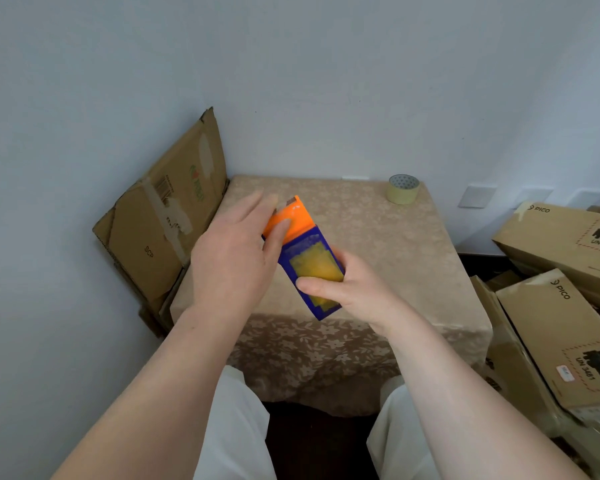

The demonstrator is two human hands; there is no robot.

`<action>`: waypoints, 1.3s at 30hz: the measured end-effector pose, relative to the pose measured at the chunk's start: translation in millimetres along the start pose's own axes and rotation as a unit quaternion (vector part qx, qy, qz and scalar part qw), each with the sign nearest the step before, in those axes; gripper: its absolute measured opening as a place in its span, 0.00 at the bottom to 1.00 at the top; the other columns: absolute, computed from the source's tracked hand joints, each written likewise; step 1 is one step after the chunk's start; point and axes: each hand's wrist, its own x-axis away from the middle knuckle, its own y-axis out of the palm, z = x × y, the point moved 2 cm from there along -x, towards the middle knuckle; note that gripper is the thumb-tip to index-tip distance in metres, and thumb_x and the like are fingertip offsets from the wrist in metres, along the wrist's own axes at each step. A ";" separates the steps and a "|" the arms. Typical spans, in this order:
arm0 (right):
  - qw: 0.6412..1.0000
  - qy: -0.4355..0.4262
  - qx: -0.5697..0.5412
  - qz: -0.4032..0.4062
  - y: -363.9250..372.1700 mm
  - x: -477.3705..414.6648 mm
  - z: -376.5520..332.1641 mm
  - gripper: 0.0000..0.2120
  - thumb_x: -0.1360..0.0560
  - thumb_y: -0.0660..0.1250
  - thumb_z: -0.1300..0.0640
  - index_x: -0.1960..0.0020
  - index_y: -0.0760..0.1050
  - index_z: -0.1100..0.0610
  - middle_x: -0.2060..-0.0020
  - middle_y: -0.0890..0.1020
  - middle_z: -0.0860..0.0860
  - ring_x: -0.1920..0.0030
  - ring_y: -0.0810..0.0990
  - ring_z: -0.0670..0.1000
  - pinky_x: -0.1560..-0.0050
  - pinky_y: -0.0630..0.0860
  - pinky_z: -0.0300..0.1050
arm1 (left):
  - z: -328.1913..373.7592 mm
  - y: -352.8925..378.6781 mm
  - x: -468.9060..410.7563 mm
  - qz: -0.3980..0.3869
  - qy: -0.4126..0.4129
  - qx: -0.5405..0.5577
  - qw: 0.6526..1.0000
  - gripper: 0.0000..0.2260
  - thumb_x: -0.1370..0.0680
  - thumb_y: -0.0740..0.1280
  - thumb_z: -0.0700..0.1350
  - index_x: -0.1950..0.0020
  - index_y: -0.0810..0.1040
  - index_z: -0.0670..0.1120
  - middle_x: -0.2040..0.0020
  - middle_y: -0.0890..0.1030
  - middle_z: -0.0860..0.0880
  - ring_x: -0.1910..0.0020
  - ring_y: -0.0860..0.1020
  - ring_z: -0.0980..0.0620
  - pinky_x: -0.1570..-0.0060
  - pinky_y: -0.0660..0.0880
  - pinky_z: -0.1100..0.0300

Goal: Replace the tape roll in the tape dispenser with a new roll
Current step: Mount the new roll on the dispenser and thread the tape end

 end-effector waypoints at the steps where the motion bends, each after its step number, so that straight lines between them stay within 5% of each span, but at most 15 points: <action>1: 1.000 0.009 -0.007 0.015 -1.1 -1.2 0.9 0.16 0.33 0.75 0.50 0.47 0.78 0.49 0.54 0.85 0.49 0.55 0.84 0.49 0.51 0.80 0.48 | -1.3 4.1 -0.4 -0.015 0.002 -0.033 0.999 0.20 0.21 0.58 0.55 0.32 0.72 0.49 0.35 0.78 0.50 0.41 0.78 0.47 0.49 0.75 0.54; 5: 0.995 0.038 -0.017 0.087 -3.8 -8.6 1.9 0.15 0.33 0.75 0.48 0.48 0.79 0.50 0.55 0.86 0.49 0.55 0.84 0.50 0.53 0.80 0.48 | -5.5 21.3 -5.7 -0.106 -0.043 -0.075 0.991 0.25 0.19 0.50 0.56 0.23 0.56 0.49 0.25 0.66 0.49 0.35 0.74 0.44 0.42 0.73 0.49; 10: 0.980 0.070 -0.112 0.151 -6.3 -25.6 8.5 0.13 0.30 0.72 0.48 0.48 0.80 0.52 0.54 0.86 0.51 0.54 0.85 0.51 0.48 0.79 0.48 | -1.4 33.1 -7.9 -0.127 -0.120 0.020 0.984 0.33 0.20 0.57 0.53 0.22 0.42 0.46 0.24 0.63 0.45 0.33 0.72 0.45 0.42 0.73 0.49; 12: 0.958 0.105 -0.212 0.161 -11.6 -36.8 13.5 0.14 0.27 0.68 0.48 0.45 0.79 0.54 0.52 0.86 0.53 0.53 0.84 0.52 0.46 0.78 0.49 | -5.3 47.0 -7.6 -0.180 -0.158 0.110 0.965 0.33 0.21 0.61 0.53 0.22 0.50 0.45 0.24 0.63 0.44 0.29 0.67 0.46 0.34 0.66 0.52; 16: 0.918 0.153 -0.342 0.135 -21.2 -63.0 25.4 0.13 0.24 0.62 0.45 0.53 0.81 0.52 0.60 0.86 0.51 0.59 0.84 0.51 0.49 0.78 0.52 | -10.4 82.0 -8.1 -0.324 -0.155 0.248 0.900 0.24 0.25 0.65 0.57 0.31 0.72 0.49 0.35 0.76 0.47 0.37 0.74 0.51 0.39 0.70 0.57; 20: 0.888 0.174 -0.400 0.145 -26.0 -93.9 47.2 0.19 0.22 0.56 0.41 0.56 0.79 0.52 0.66 0.86 0.50 0.64 0.85 0.50 0.58 0.78 0.51 | -11.9 112.0 -24.3 -0.289 -0.109 0.253 0.917 0.19 0.31 0.69 0.55 0.44 0.80 0.49 0.47 0.81 0.48 0.48 0.77 0.50 0.51 0.72 0.58; 25: 0.911 0.230 -0.292 0.178 -37.9 -139.9 76.4 0.21 0.23 0.59 0.41 0.39 0.75 0.55 0.53 0.84 0.52 0.55 0.83 0.49 0.57 0.81 0.50 | -26.6 161.7 -46.5 -0.257 -0.082 0.146 0.952 0.11 0.28 0.71 0.48 0.47 0.78 0.47 0.49 0.80 0.49 0.48 0.76 0.48 0.56 0.68 0.58; 30: 0.936 0.217 -0.165 0.223 -57.4 -176.3 91.4 0.12 0.29 0.69 0.42 0.53 0.74 0.50 0.54 0.82 0.50 0.50 0.82 0.53 0.53 0.81 0.52 | -35.2 207.3 -66.6 -0.265 -0.075 0.041 0.961 0.16 0.25 0.66 0.48 0.37 0.75 0.52 0.41 0.78 0.51 0.39 0.73 0.47 0.49 0.75 0.50; 33: 0.947 0.204 -0.104 0.226 -61.7 -191.9 103.6 0.13 0.33 0.73 0.47 0.53 0.75 0.51 0.56 0.82 0.50 0.53 0.83 0.53 0.50 0.81 0.56 | -34.0 233.0 -74.2 -0.268 -0.031 -0.019 0.963 0.15 0.25 0.64 0.45 0.38 0.74 0.50 0.40 0.78 0.51 0.38 0.72 0.47 0.49 0.74 0.51; 37: 0.939 0.220 -0.022 0.263 -72.2 -204.0 121.9 0.07 0.34 0.70 0.56 0.62 0.73 0.47 0.61 0.81 0.51 0.55 0.83 0.57 0.52 0.82 0.57 | -29.7 252.5 -77.1 -0.299 0.010 -0.033 0.954 0.15 0.25 0.62 0.41 0.38 0.74 0.48 0.40 0.77 0.48 0.37 0.71 0.47 0.46 0.72 0.52; 39: 0.935 0.226 -0.003 0.273 -75.6 -203.4 127.6 0.07 0.34 0.69 0.59 0.59 0.76 0.48 0.60 0.82 0.52 0.55 0.82 0.58 0.54 0.82 0.57 | -27.1 257.3 -75.4 -0.322 0.026 -0.031 0.946 0.16 0.24 0.62 0.40 0.37 0.74 0.47 0.39 0.76 0.48 0.36 0.70 0.47 0.42 0.74 0.51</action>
